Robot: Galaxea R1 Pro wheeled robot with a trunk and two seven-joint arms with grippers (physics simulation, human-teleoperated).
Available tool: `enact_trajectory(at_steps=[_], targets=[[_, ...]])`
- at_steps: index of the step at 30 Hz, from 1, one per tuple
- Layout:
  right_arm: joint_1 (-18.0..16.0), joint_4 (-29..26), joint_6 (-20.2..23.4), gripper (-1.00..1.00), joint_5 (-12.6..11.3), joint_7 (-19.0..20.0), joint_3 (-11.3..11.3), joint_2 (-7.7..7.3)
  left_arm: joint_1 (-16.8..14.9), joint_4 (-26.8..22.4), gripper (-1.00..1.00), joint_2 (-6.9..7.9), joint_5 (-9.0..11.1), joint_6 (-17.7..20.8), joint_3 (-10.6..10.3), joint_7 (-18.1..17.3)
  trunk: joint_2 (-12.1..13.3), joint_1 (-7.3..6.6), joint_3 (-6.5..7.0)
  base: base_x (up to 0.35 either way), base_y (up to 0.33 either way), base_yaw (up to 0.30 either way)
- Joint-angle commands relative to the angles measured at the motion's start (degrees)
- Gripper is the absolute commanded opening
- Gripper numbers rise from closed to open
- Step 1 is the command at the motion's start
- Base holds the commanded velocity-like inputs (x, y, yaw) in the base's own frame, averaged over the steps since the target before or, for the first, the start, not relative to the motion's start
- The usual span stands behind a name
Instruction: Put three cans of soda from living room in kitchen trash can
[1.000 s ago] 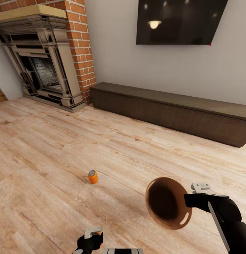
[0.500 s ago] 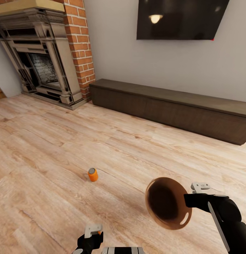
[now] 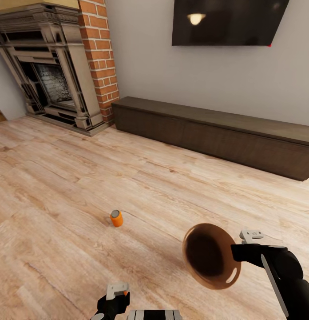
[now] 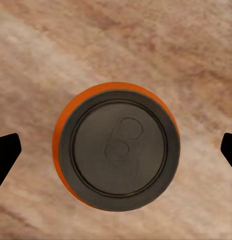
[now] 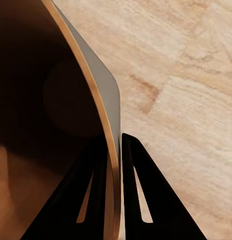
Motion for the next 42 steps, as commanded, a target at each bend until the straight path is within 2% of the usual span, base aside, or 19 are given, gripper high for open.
enact_trajectory(at_steps=[1,3,8,31,42], targets=[[-0.02,-0.01,0.11,-1.0,-0.98,0.38,0.0,0.0,0.0,0.0,1.0,0.0,0.0,0.0,0.0,-0.04,0.0,0.0,0.0,0.0,0.0,0.0],[-0.02,-0.01,0.11,-1.0,-0.98,0.38,0.0,0.0,0.0,0.0,1.0,0.0,0.0,0.0,0.0,-0.07,0.0,0.0,0.0,0.0,0.0,0.0],[-0.02,-0.01,0.11,-1.0,-0.98,0.38,0.0,0.0,0.0,0.0,1.0,0.0,0.0,0.0,0.0,-0.13,-0.07,0.12,-1.1,0.0,0.0,0.0],[-0.02,-0.01,0.11,-1.0,-0.98,0.38,0.0,0.0,0.0,-0.02,1.0,0.0,0.0,0.0,0.0,-0.19,-0.07,0.12,-1.1,0.0,0.0,0.0],[-0.02,-0.01,0.11,-1.0,-0.98,0.38,0.02,0.0,0.0,-1.62,1.0,0.0,0.0,0.0,0.0,-0.23,-0.07,0.12,-1.1,0.0,0.0,0.0]])
